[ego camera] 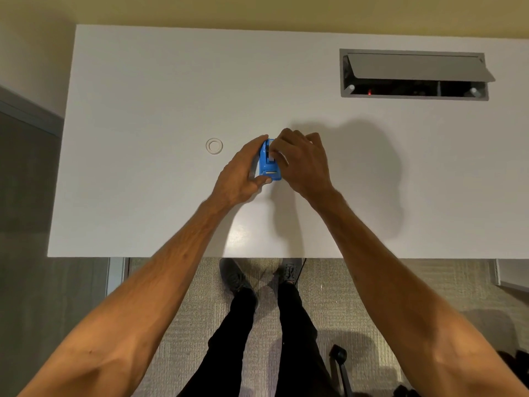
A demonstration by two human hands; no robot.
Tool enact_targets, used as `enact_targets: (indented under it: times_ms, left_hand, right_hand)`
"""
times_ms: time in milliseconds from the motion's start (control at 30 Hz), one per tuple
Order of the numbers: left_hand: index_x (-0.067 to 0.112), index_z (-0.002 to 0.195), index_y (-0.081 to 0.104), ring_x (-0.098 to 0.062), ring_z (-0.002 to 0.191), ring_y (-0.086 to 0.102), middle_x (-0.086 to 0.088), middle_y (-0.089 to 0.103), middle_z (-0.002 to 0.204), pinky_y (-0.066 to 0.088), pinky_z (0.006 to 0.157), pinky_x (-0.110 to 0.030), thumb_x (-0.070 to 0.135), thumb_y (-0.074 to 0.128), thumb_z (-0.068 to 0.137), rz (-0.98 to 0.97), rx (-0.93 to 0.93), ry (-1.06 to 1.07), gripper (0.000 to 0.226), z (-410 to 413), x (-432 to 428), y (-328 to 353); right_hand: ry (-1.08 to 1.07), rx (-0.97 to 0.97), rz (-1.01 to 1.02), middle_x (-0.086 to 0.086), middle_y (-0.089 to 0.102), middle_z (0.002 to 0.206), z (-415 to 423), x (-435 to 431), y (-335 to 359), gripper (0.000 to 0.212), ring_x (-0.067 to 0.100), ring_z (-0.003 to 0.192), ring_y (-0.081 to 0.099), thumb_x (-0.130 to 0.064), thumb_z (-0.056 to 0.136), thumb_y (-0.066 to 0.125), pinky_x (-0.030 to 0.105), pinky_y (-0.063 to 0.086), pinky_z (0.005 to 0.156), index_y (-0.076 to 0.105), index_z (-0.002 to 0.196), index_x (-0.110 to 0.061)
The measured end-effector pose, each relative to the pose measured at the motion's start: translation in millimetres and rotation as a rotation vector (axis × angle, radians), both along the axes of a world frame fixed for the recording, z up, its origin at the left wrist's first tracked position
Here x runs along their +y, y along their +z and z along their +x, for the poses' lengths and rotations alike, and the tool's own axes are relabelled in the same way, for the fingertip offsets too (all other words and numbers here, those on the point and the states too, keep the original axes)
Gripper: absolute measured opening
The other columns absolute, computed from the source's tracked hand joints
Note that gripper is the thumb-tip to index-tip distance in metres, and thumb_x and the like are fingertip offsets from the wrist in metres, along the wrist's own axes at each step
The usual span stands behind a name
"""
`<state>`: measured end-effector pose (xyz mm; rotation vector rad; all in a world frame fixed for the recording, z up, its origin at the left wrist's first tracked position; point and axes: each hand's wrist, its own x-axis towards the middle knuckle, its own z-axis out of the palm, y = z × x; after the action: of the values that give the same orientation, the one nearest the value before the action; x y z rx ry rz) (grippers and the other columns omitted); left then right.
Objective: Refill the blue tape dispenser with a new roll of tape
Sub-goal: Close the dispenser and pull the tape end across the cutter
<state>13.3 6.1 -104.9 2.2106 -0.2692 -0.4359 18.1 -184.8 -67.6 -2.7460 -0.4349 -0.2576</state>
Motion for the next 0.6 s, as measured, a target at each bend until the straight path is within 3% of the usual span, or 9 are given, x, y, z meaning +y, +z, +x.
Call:
enact_targets:
  times_ms: [300, 600]
  left_hand:
    - [0.036, 0.165, 0.034, -0.017, 0.151, 0.052, 0.014, 0.049, 0.165, 0.047, 0.124, -0.050, 0.041, 0.086, 0.089, -0.008, 0.027, 0.041, 0.092, 1, 1, -2]
    - [0.029, 0.168, 0.032, -0.020, 0.152, 0.052, 0.007, 0.049, 0.168, 0.046, 0.126, -0.050, 0.038, 0.085, 0.092, 0.015, 0.027, 0.018, 0.093, 0, 0, 1]
  right_hand:
    - [-0.132, -0.139, -0.036, -0.002, 0.071, 0.101, -43, 11, -11, 0.010, 0.022, 0.087, 0.063, -0.012, 0.099, 0.065, 0.039, 0.045, 0.080, 0.070, 0.094, -0.019]
    - [-0.186, -0.194, 0.010, -0.002, 0.073, 0.104, -67, 14, -23, 0.007, 0.021, 0.094, 0.066, -0.018, 0.103, 0.067, 0.038, 0.045, 0.083, 0.074, 0.102, -0.020]
